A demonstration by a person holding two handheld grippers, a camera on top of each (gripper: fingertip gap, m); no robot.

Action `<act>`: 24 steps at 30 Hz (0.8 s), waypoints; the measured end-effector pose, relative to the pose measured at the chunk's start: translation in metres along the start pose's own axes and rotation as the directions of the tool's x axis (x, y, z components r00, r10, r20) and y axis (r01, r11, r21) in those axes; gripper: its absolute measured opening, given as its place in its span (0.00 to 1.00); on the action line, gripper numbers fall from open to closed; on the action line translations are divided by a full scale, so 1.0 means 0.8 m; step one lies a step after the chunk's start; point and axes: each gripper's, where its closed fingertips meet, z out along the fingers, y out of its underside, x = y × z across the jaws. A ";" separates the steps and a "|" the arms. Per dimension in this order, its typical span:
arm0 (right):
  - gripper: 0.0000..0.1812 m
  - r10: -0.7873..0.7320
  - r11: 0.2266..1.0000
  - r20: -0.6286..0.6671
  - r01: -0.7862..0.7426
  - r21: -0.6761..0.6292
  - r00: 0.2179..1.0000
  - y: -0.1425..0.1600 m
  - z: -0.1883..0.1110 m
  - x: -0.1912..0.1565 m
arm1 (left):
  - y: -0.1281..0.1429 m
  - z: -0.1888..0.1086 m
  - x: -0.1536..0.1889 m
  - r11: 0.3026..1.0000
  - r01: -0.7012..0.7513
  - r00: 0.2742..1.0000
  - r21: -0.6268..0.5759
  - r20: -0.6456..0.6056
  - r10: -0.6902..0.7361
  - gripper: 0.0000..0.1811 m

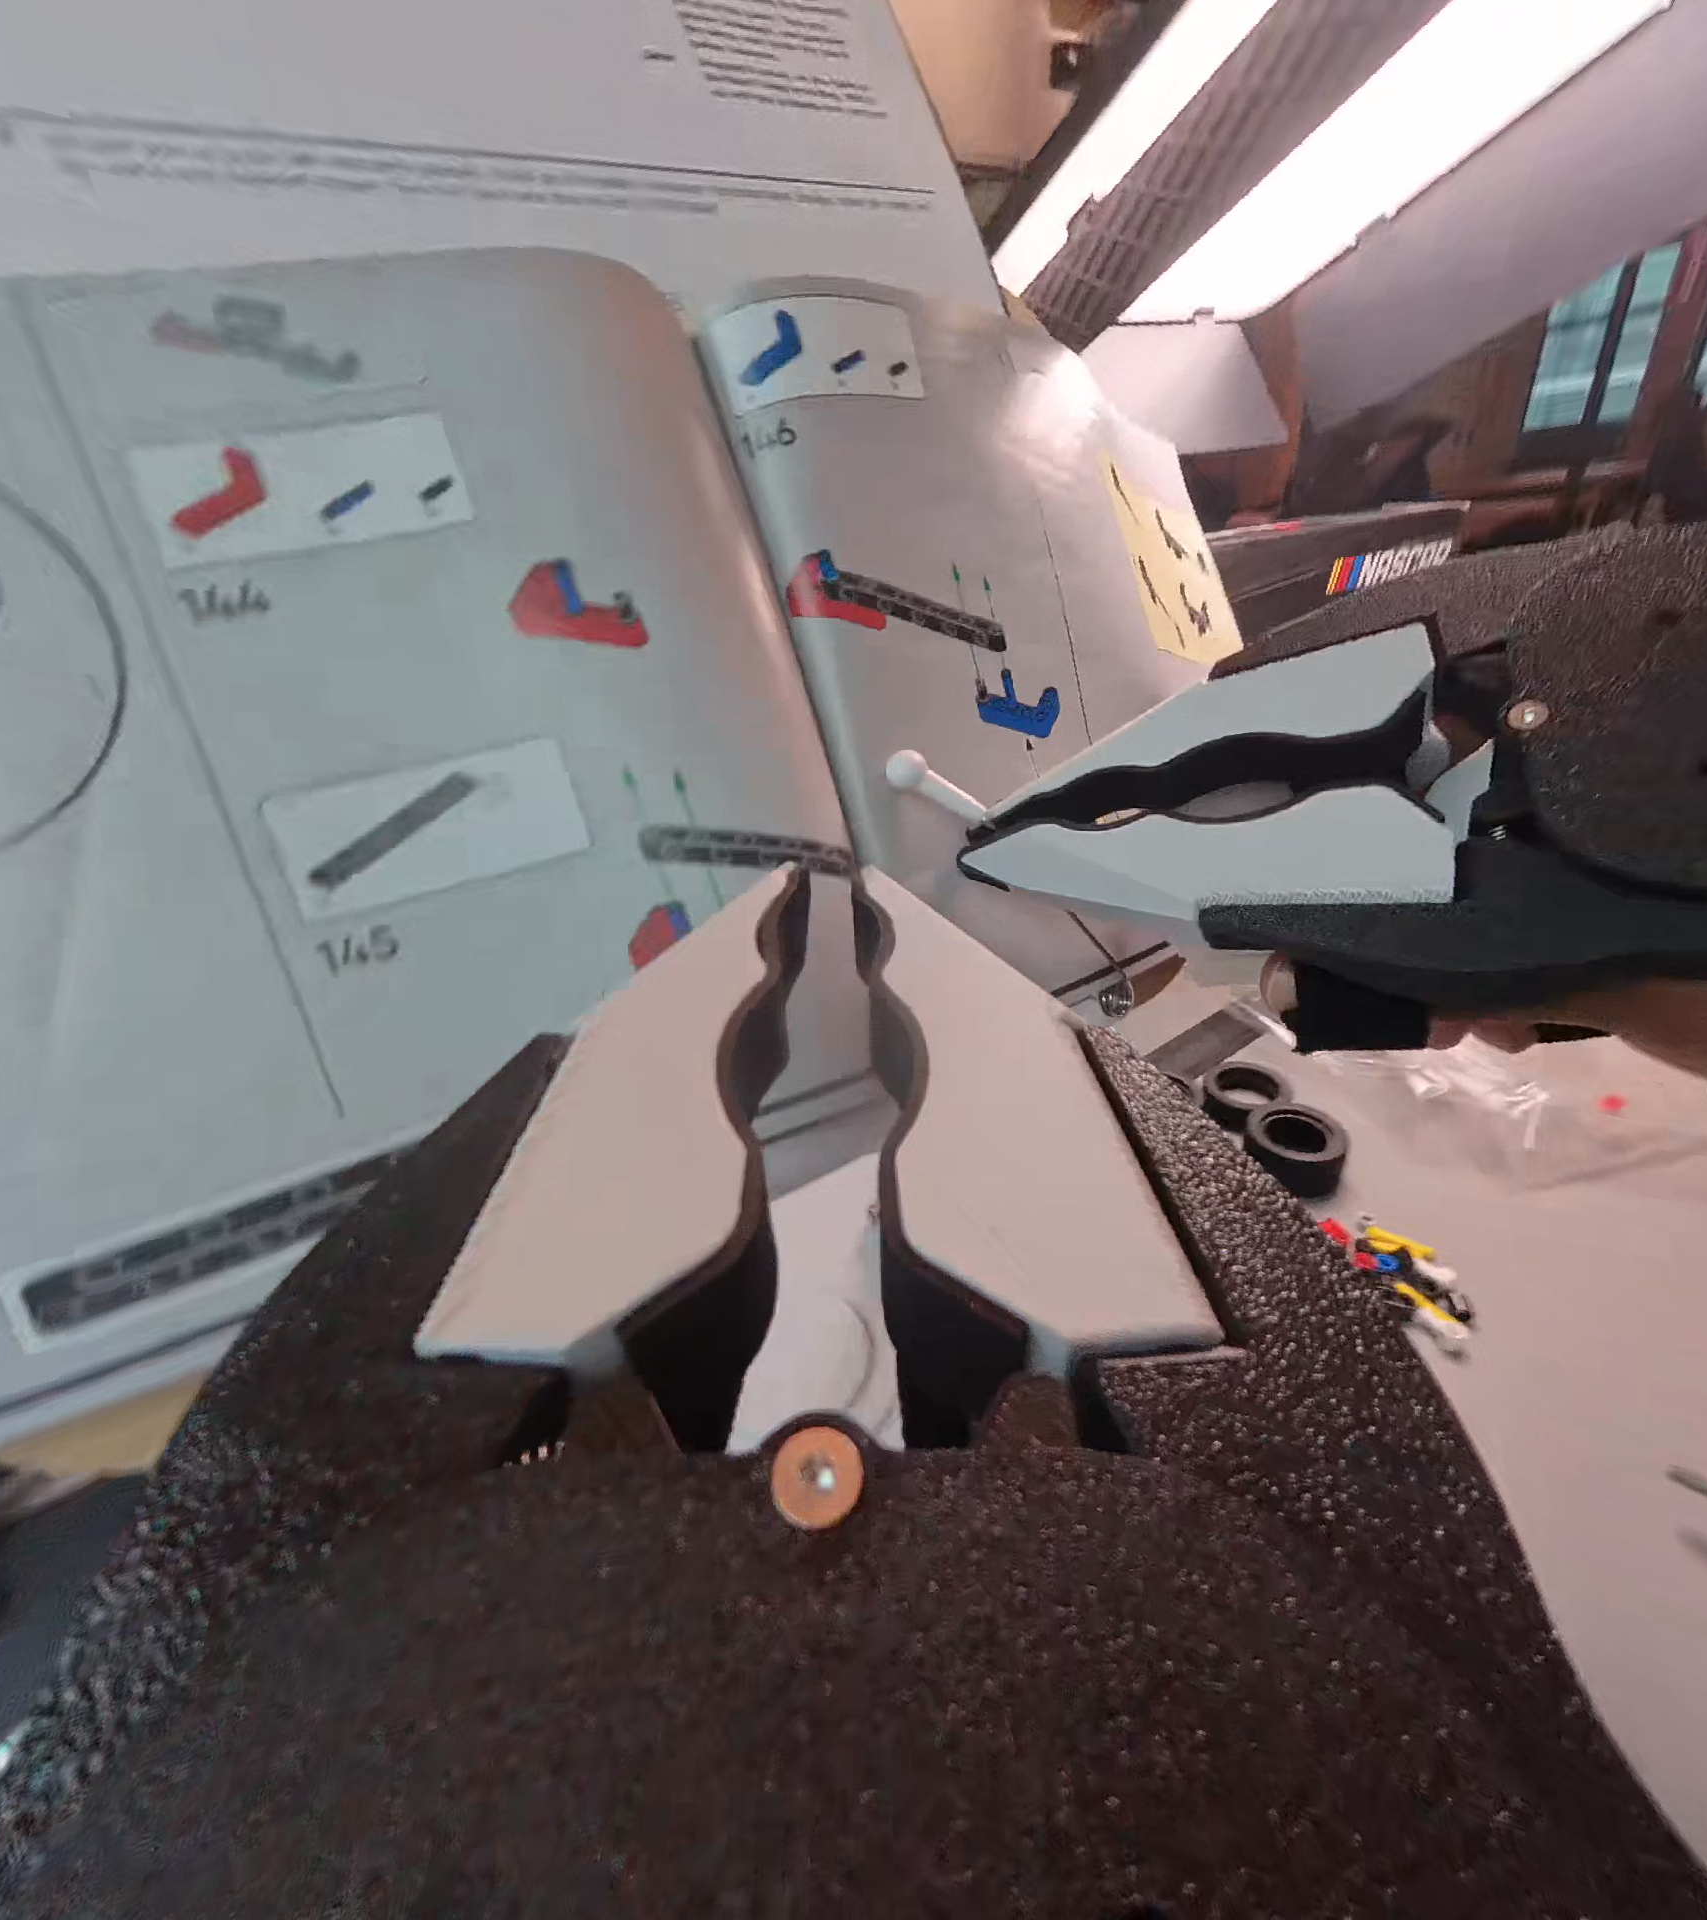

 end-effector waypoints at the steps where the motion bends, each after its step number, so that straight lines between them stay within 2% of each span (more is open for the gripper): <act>1: 0.07 -0.020 1.000 -0.002 0.020 0.005 1.000 0.000 -0.001 -0.004 | 0.005 -0.012 -0.007 0.997 0.078 0.997 0.006 -0.006 -0.078 0.06; 2: 0.12 -0.033 0.999 -0.010 0.033 0.002 0.999 0.001 -0.004 -0.006 | 0.013 -0.024 -0.015 0.987 0.160 0.987 0.010 -0.011 -0.160 0.09; 4: 0.15 -0.026 1.000 -0.038 0.026 0.015 0.999 -0.002 -0.010 -0.006 | 0.032 -0.047 -0.037 0.949 0.315 0.949 0.008 -0.006 -0.315 0.15; 9: 0.17 0.072 0.997 -0.071 -0.070 0.037 0.995 0.002 -0.019 0.001 | 0.087 -0.094 -0.078 0.818 0.573 0.819 -0.037 0.057 -0.571 0.26; 11: 0.17 0.109 0.994 -0.080 -0.107 0.030 0.991 0.006 -0.019 0.002 | 0.106 -0.105 -0.088 0.797 0.602 0.797 -0.044 0.104 -0.595 0.31; 14: 0.17 0.120 0.992 -0.066 -0.117 0.054 0.991 -0.002 -0.025 -0.008 | 0.135 -0.104 -0.092 0.845 0.514 0.855 -0.147 0.158 -0.493 0.36; 17: 0.17 0.091 0.995 -0.049 -0.088 0.051 0.995 -0.010 -0.032 -0.022 | 0.155 -0.100 -0.112 0.891 0.404 0.906 -0.205 0.219 -0.361 0.31; 19: 0.17 0.084 0.995 -0.028 -0.083 0.050 0.996 -0.013 -0.041 -0.033 | 0.164 -0.100 -0.121 0.887 0.408 0.904 -0.219 0.232 -0.358 0.09; 20: 0.17 0.093 0.995 -0.017 -0.093 0.049 0.995 -0.012 -0.047 -0.039 | 0.165 -0.103 -0.128 0.885 0.415 0.899 -0.210 0.243 -0.364 0.04; 24: 0.17 0.189 0.979 0.034 -0.191 0.074 0.981 -0.005 -0.085 -0.062 | 0.149 -0.114 -0.145 0.913 0.360 0.915 -0.192 0.263 -0.305 0.04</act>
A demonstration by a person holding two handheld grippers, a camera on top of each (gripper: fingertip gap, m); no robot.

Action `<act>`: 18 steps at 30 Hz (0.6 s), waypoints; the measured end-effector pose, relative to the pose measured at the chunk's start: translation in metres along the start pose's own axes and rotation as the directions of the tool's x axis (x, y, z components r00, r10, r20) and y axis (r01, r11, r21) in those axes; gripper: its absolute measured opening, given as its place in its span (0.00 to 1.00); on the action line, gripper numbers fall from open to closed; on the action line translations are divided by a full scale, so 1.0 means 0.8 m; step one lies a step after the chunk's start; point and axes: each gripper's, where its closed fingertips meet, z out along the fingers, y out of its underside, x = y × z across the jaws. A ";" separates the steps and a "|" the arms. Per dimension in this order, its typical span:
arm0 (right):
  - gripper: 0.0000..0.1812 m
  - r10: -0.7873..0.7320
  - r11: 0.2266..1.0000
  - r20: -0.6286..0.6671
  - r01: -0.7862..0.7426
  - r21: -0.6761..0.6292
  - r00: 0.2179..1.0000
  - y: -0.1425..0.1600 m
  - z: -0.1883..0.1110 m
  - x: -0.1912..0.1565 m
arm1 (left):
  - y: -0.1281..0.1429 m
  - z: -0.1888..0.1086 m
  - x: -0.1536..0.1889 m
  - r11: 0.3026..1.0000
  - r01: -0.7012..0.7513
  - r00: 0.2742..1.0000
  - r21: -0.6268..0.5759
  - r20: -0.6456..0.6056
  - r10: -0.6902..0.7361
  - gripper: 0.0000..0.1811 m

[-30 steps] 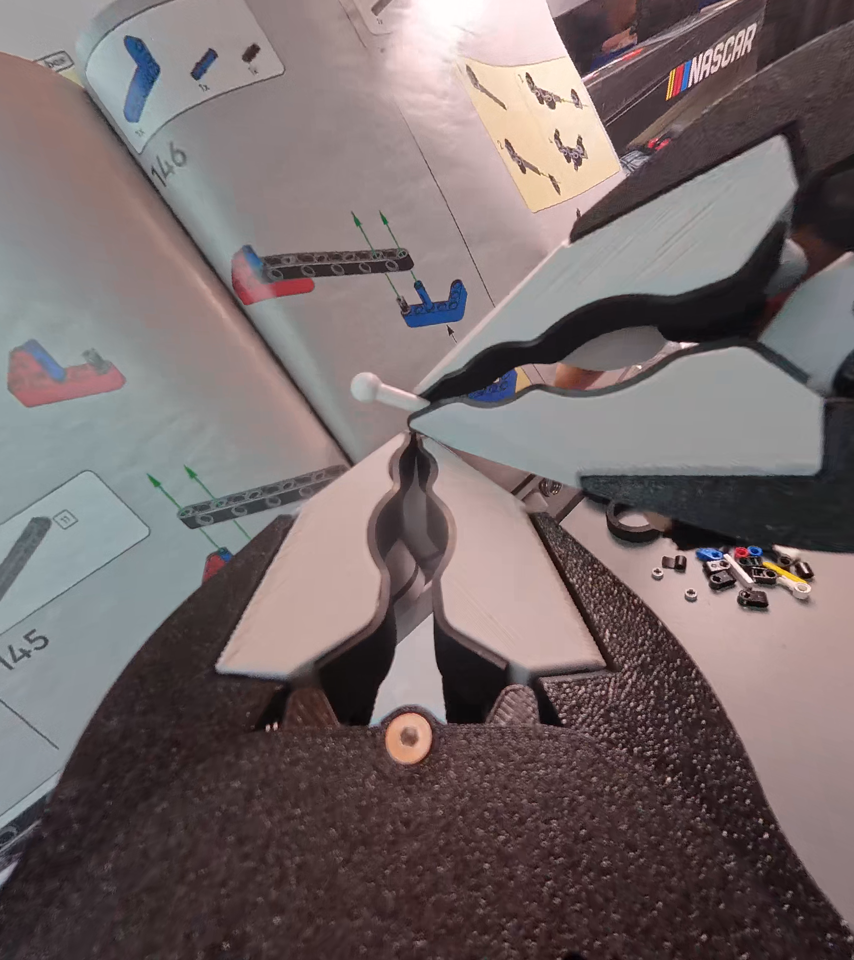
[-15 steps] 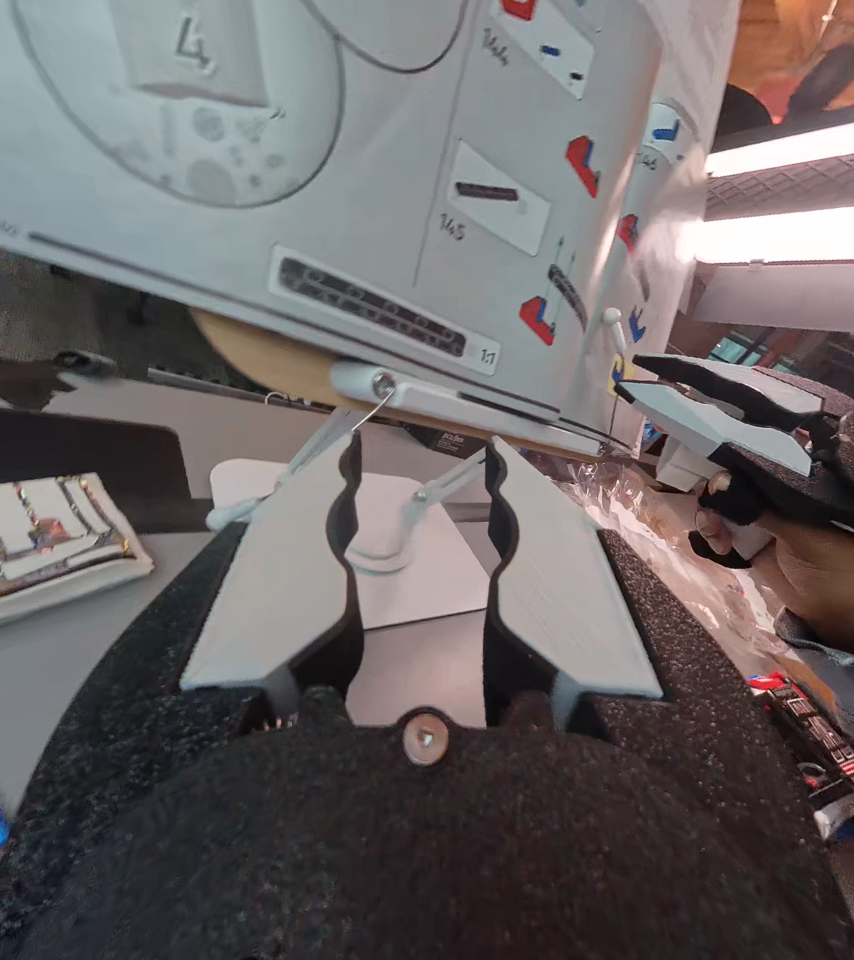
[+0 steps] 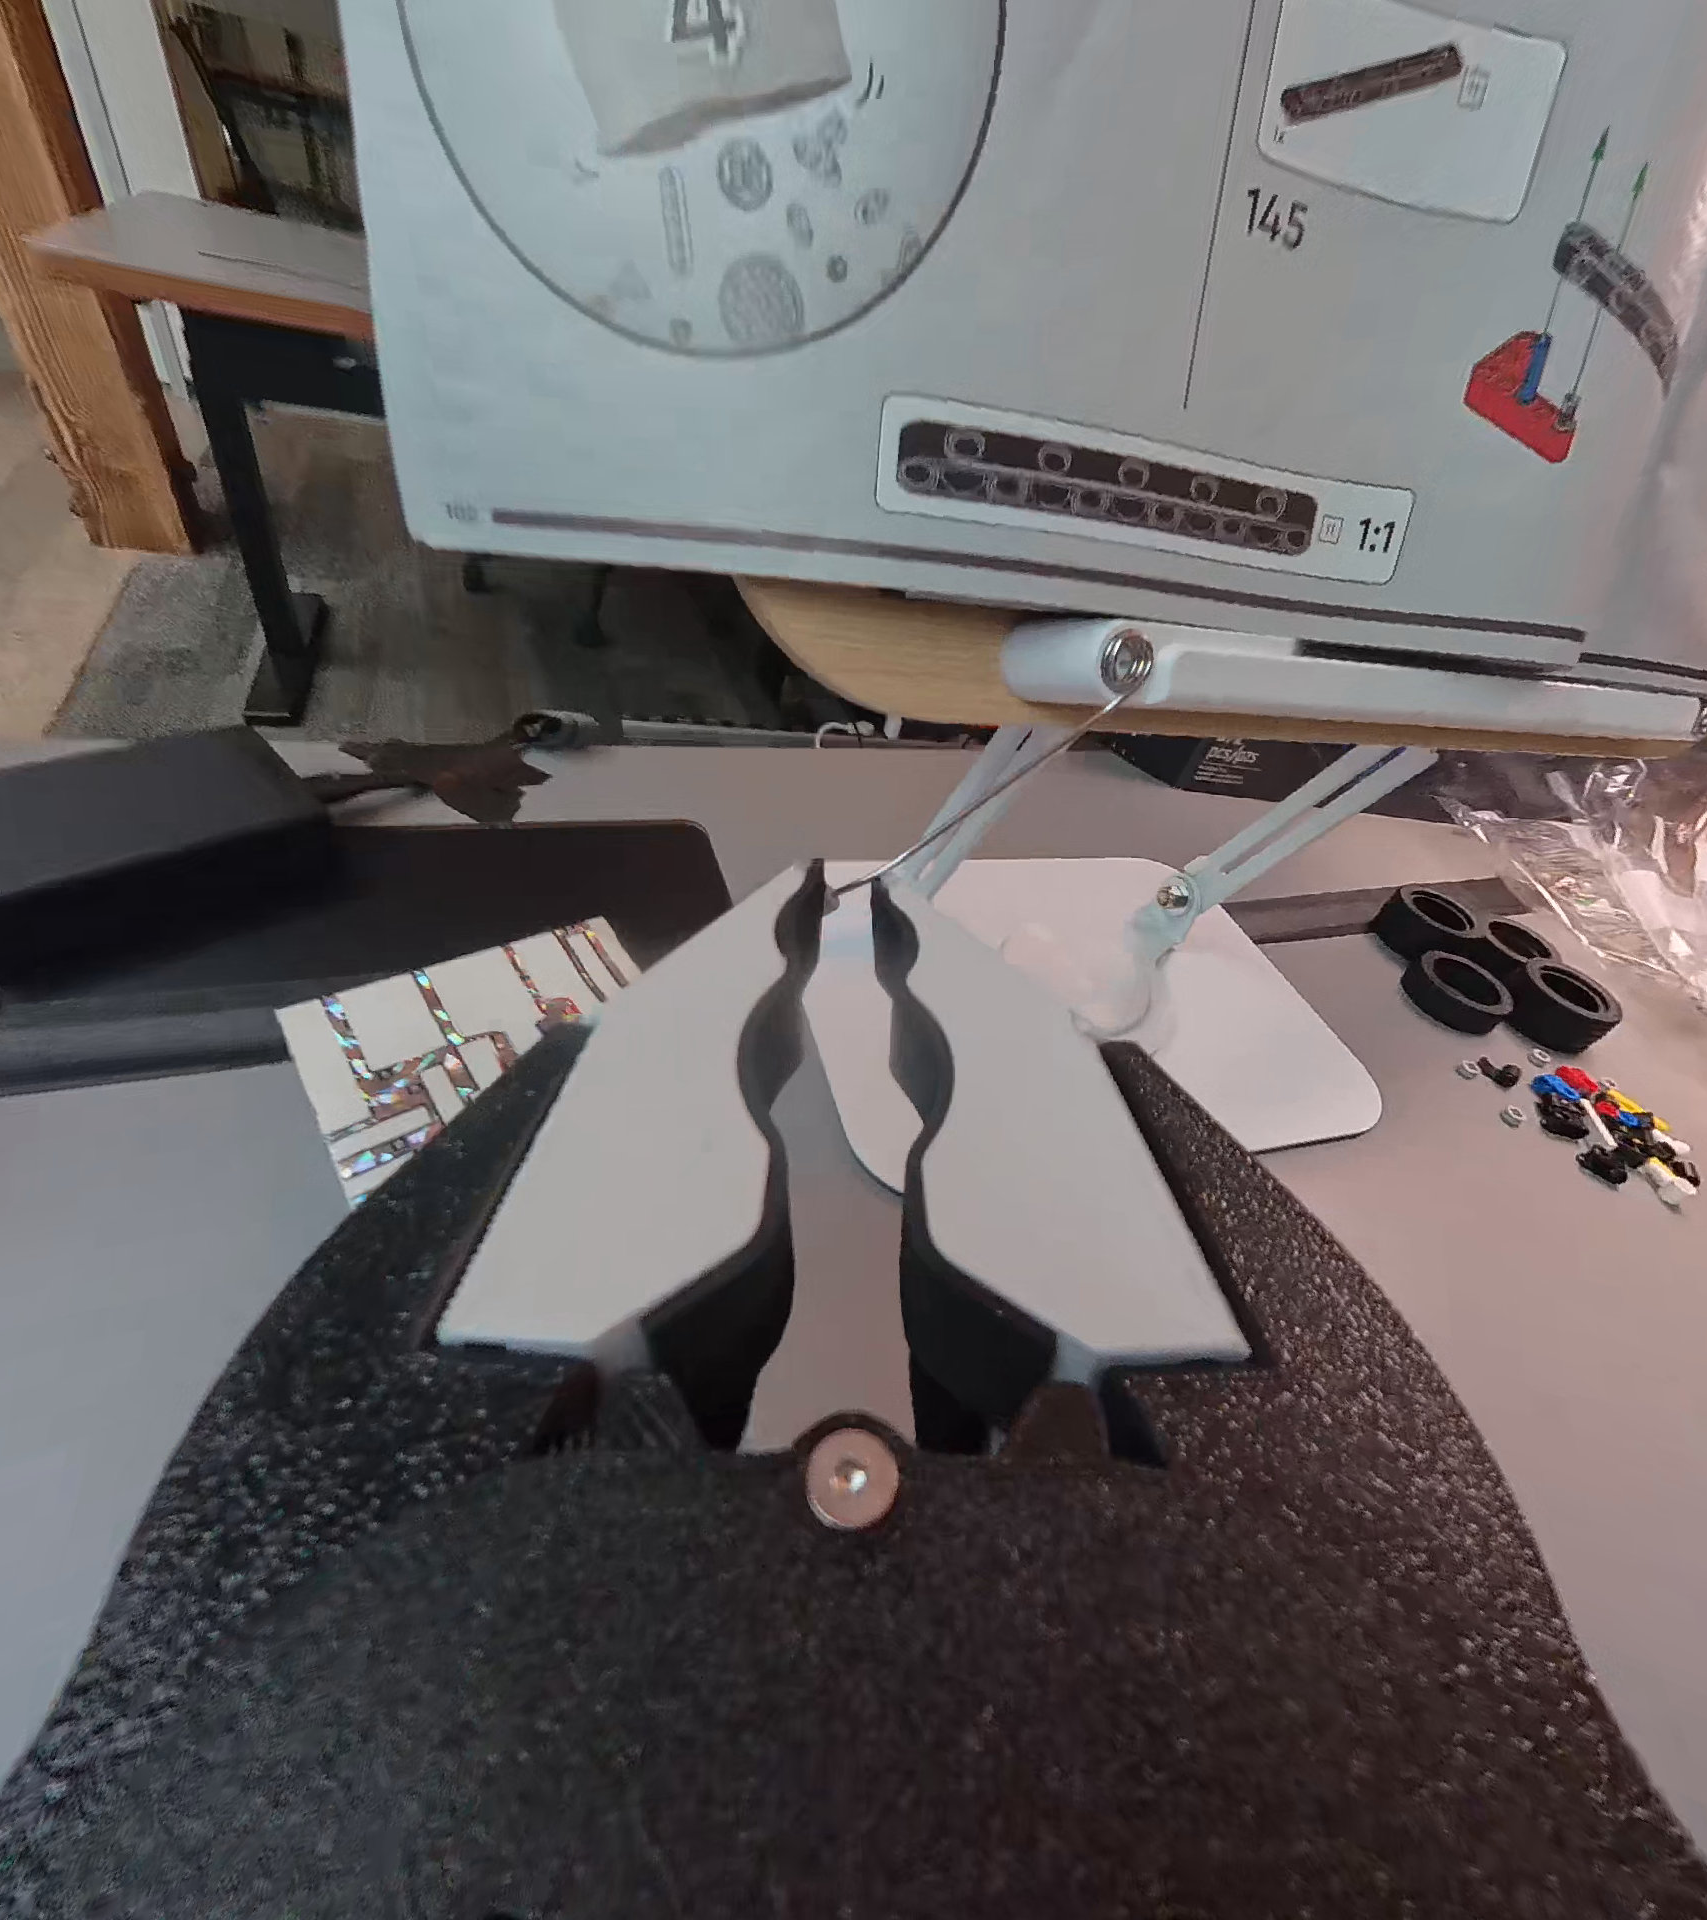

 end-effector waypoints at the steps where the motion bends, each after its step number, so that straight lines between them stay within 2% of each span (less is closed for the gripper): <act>1: 0.17 0.029 1.000 0.010 -0.029 0.002 1.000 0.004 -0.011 -0.006 | -0.009 -0.005 -0.002 0.999 -0.030 0.999 0.032 0.017 0.029 0.10; 2: 0.17 0.050 0.999 0.016 -0.050 0.005 0.999 0.008 -0.022 -0.011 | -0.020 -0.013 -0.003 0.995 -0.058 0.998 0.081 0.034 0.056 0.22; 4: 0.17 0.079 0.997 0.032 -0.079 0.009 0.996 0.017 -0.047 -0.023 | -0.046 -0.033 -0.002 0.978 -0.099 0.995 0.182 0.046 0.093 0.33; 8: 0.15 0.118 0.993 0.066 -0.117 -0.022 0.991 0.043 -0.105 -0.041 | -0.096 -0.079 0.022 0.920 -0.227 0.973 0.320 0.036 0.228 0.35; 10: 0.17 0.120 0.992 0.035 -0.118 -0.044 0.992 0.059 -0.136 -0.034 | -0.112 -0.101 0.040 0.883 -0.312 0.946 0.351 0.030 0.323 0.35; 14: 0.18 0.110 0.989 -0.129 -0.121 -0.087 0.986 0.092 -0.206 0.029 | -0.119 -0.144 0.069 0.845 -0.391 0.902 0.366 -0.032 0.432 0.33; 17: 0.18 0.105 0.978 -0.304 -0.153 -0.139 0.947 0.131 -0.265 0.111 | -0.095 -0.179 0.082 0.859 -0.395 0.887 0.326 -0.110 0.449 0.22; 18: 0.17 0.057 0.971 -0.363 -0.136 -0.195 0.930 0.151 -0.285 0.141 | -0.081 -0.190 0.085 0.868 -0.395 0.882 0.300 -0.142 0.450 0.22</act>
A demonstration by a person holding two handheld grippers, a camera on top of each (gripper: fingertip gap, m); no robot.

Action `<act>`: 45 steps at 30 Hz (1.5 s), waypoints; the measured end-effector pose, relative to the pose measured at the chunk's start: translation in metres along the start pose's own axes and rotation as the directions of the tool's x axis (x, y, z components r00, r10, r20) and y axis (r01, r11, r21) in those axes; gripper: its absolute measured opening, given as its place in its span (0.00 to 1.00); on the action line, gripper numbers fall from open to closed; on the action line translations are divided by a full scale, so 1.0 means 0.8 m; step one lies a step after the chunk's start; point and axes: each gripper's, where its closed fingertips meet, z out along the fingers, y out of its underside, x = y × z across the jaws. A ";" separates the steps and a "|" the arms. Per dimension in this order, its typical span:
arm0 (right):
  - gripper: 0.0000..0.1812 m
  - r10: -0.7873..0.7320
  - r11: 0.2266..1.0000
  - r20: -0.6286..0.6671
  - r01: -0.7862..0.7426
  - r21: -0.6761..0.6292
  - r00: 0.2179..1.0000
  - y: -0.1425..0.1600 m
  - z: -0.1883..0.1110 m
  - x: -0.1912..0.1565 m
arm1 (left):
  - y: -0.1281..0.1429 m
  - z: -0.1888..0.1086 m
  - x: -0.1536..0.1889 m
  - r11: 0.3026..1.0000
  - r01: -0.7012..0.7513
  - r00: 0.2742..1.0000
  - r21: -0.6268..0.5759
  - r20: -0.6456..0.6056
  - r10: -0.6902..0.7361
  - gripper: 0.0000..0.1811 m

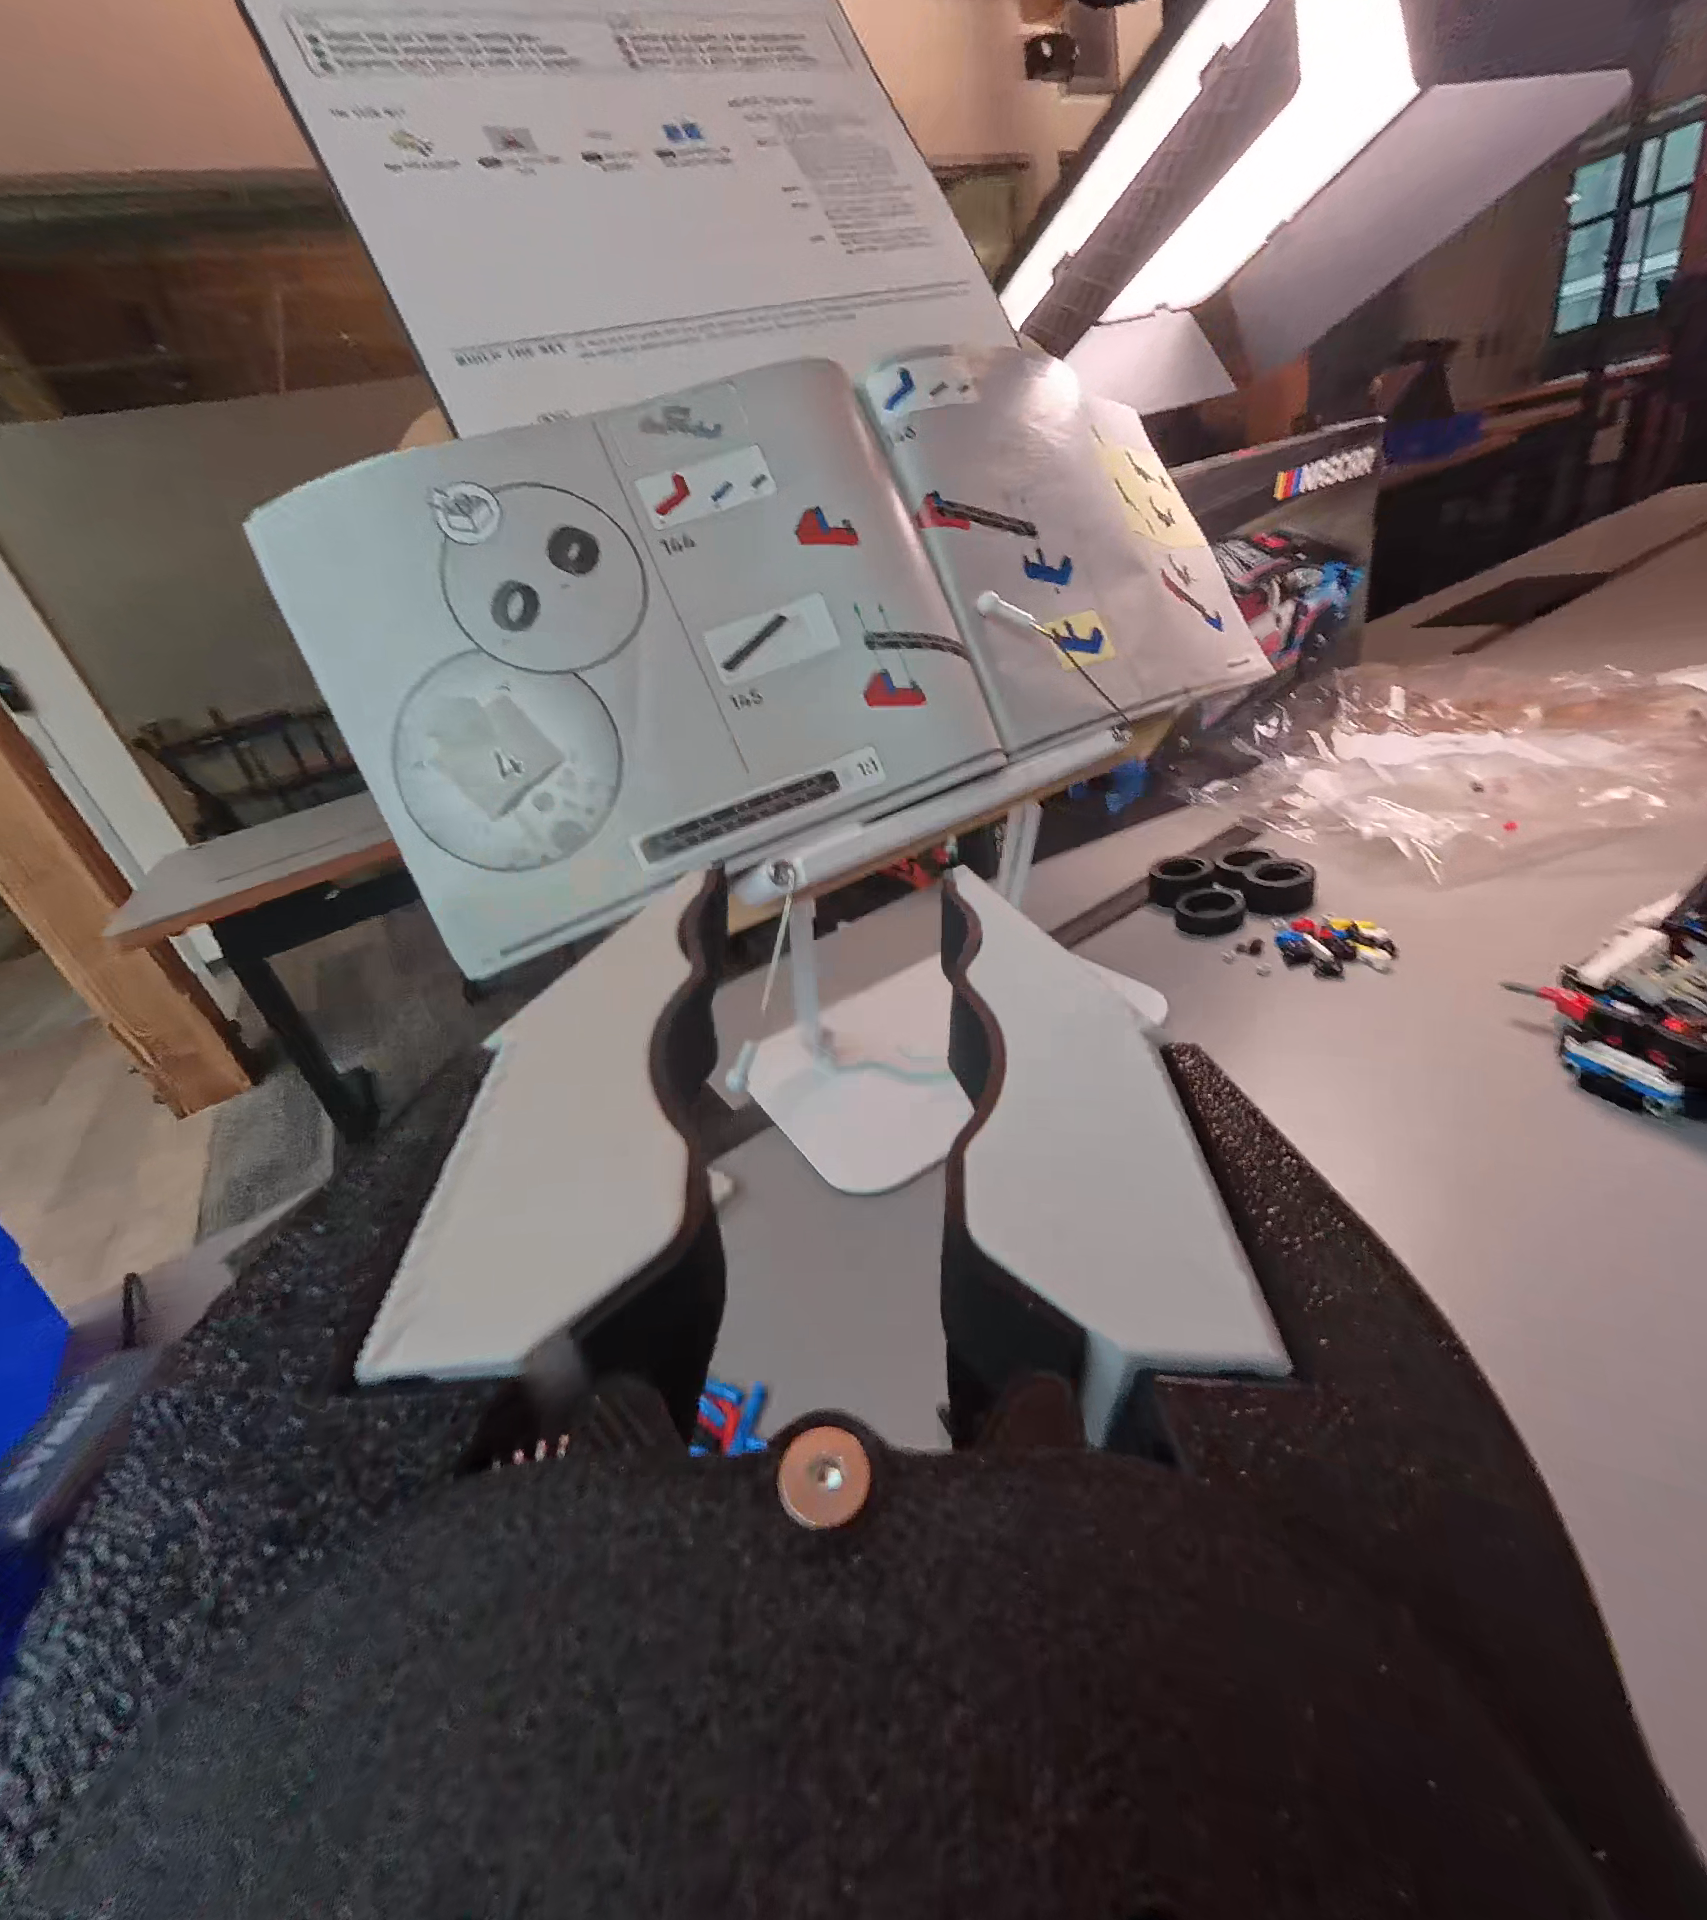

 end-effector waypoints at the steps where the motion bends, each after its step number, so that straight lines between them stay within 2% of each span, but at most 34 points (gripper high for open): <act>1: 0.17 -0.052 0.996 -0.053 0.048 -0.070 0.997 0.024 -0.003 0.034 | 0.008 -0.014 0.009 1.000 0.003 1.000 -0.026 -0.021 -0.004 0.22; 3: 0.15 -0.154 0.967 -0.128 0.123 -0.223 0.980 0.072 -0.007 0.099 | 0.025 -0.041 0.028 0.997 -0.004 0.998 -0.073 -0.059 0.000 0.22; 5: 0.17 -0.196 0.918 -0.127 0.137 -0.371 0.972 0.118 -0.010 0.144 | 0.044 -0.064 0.045 0.992 -0.002 0.996 -0.125 -0.084 -0.009 0.23; 6: 0.23 -0.213 0.896 -0.073 0.165 -0.412 0.974 0.134 -0.007 0.151 | 0.053 -0.072 0.051 0.989 0.004 0.996 -0.148 -0.089 -0.017 0.23; 8: 0.32 -0.243 0.808 0.129 0.274 -0.522 0.961 0.175 -0.008 0.137 | 0.067 -0.084 0.063 0.984 0.018 0.995 -0.176 -0.096 -0.036 0.23; 10: 0.23 -0.322 0.668 0.271 0.421 -0.614 0.907 0.212 -0.013 0.129 | 0.076 -0.087 0.071 0.982 0.034 0.994 -0.184 -0.096 -0.052 0.23; 12: 0.14 -0.461 0.539 0.307 0.538 -0.648 0.833 0.229 -0.008 0.141 | 0.084 -0.084 0.074 0.981 0.050 0.993 -0.188 -0.095 -0.068 0.23; 14: 0.05 -0.550 0.448 0.322 0.597 -0.665 0.771 0.238 -0.004 0.156 | 0.090 -0.080 0.079 0.977 0.072 0.989 -0.202 -0.116 -0.097 0.23; 15: 0.00 -0.576 0.435 0.322 0.616 -0.657 0.751 0.237 -0.004 0.160 | 0.092 -0.078 0.082 0.975 0.078 0.986 -0.209 -0.127 -0.106 0.23; 18: 0.00 -0.654 0.489 0.176 0.588 -0.645 0.736 0.208 -0.010 0.179 | 0.098 -0.078 0.092 0.971 0.071 0.981 -0.227 -0.158 -0.109 0.23; 22: 0.00 -0.821 0.465 -0.006 0.662 -0.588 0.571 0.161 -0.033 0.182 | 0.113 -0.074 0.116 0.963 0.067 0.968 -0.262 -0.215 -0.126 0.24; 25: 0.00 -0.904 0.403 -0.096 0.758 -0.513 0.416 0.114 -0.044 0.143 | 0.110 -0.064 0.141 0.960 0.091 0.943 -0.266 -0.286 -0.169 0.24; 28: 0.00 -0.936 0.352 -0.140 0.873 -0.336 0.323 0.067 -0.041 0.058 | 0.086 -0.047 0.176 0.936 0.227 0.856 -0.268 -0.403 -0.323 0.29; 30: 0.00 -0.942 0.328 -0.151 0.917 -0.226 0.300 0.039 -0.034 0.000 | 0.062 -0.030 0.200 0.878 0.371 0.738 -0.302 -0.479 -0.476 0.35; 33: 0.00 -0.949 0.278 -0.169 0.960 -0.045 0.267 -0.002 -0.026 -0.092 | 0.032 0.001 0.222 0.728 0.572 0.516 -0.379 -0.524 -0.678 0.41; 35: 0.00 -0.954 0.233 -0.173 0.969 0.080 0.243 -0.024 -0.026 -0.156 | 0.027 0.018 0.233 0.633 0.633 0.391 -0.447 -0.521 -0.759 0.44; 37: 0.00 -0.958 0.191 -0.177 0.963 0.193 0.225 -0.038 -0.029 -0.214 | 0.029 0.026 0.241 0.567 0.653 0.306 -0.501 -0.511 -0.803 0.45; 38: 0.00 -0.958 0.172 -0.182 0.954 0.247 0.220 -0.043 -0.033 -0.240 | 0.031 0.025 0.241 0.553 0.658 0.285 -0.511 -0.510 -0.811 0.42; 40: 0.00 -0.958 0.146 -0.186 0.932 0.332 0.216 -0.047 -0.040 -0.283 | 0.034 0.016 0.235 0.543 0.661 0.263 -0.517 -0.519 -0.814 0.24; 41: 0.00 -0.959 0.139 -0.184 0.920 0.365 0.218 -0.047 -0.043 -0.299 | 0.038 0.010 0.227 0.548 0.665 0.277 -0.507 -0.514 -0.812 0.12; 42: 0.00 -0.957 0.142 -0.180 0.911 0.388 0.226 -0.045 -0.043 -0.311 | 0.044 0.004 0.219 0.560 0.665 0.304 -0.495 -0.506 -0.807 0.05; 43: 0.00 -0.955 0.152 -0.175 0.900 0.409 0.240 -0.043 -0.043 -0.320 | 0.052 -0.005 0.212 0.577 0.651 0.334 -0.493 -0.497 -0.801 0.00; 45: 0.01 -0.948 0.197 -0.139 0.869 0.454 0.287 -0.037 -0.044 -0.338 | 0.071 -0.023 0.199 0.609 0.613 0.390 -0.503 -0.478 -0.787 0.00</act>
